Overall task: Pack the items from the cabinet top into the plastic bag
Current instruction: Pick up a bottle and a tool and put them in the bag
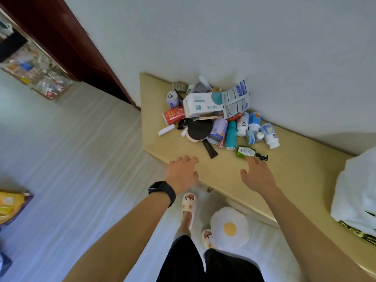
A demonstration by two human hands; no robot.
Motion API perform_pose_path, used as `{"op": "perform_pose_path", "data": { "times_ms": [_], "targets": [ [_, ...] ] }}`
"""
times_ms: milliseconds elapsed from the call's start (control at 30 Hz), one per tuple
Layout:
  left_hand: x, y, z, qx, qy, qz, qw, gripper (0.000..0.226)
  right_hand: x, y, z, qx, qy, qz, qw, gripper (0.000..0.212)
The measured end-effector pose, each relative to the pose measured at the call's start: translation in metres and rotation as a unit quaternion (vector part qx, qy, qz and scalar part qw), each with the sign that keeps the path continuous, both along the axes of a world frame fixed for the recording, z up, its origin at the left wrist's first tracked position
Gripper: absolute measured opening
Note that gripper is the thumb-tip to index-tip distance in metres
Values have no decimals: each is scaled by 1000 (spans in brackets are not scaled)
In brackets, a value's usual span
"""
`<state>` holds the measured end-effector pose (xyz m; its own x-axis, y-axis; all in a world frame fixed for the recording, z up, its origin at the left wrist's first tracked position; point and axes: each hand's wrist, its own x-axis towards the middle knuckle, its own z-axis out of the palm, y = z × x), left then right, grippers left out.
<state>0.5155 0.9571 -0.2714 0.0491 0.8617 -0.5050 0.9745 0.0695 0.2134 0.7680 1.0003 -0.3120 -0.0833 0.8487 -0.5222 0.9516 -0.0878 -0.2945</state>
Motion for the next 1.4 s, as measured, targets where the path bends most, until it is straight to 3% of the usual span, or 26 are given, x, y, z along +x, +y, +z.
{"op": "perform_pose_path", "data": {
  "times_ms": [200,367,467,600,700,900,967,1067,1233,1400],
  "targets": [
    [-1,67,-49,-48,3,-126,991,62,-7,39,-35,-40,-104,-20,994,71],
    [4,105,-81,-98,40,-247,963,76,-19,40,-55,-89,-152,-56,983,80],
    [11,125,-97,-92,64,-290,950,69,-26,42,-62,-75,-155,-82,982,80],
    [13,141,-106,21,84,-353,932,45,-27,53,-63,-43,-163,-105,980,74],
    [7,140,-132,36,91,-383,919,40,-30,48,-65,-51,-155,-162,973,77],
    [1,131,-141,34,52,-380,923,43,-47,39,-73,-59,-132,-314,938,73],
    [-3,127,-135,46,80,-384,919,36,-51,45,-75,-56,-128,-328,934,72],
    [-9,117,-132,-7,107,-345,932,38,-56,49,-80,-80,-119,-355,924,63],
    [-26,102,-117,-35,11,-241,970,32,-64,16,-91,-107,-83,-381,915,33],
    [-35,84,-100,-66,-44,-188,979,33,-75,-38,-82,-43,-36,-388,920,29]
  ]
}}
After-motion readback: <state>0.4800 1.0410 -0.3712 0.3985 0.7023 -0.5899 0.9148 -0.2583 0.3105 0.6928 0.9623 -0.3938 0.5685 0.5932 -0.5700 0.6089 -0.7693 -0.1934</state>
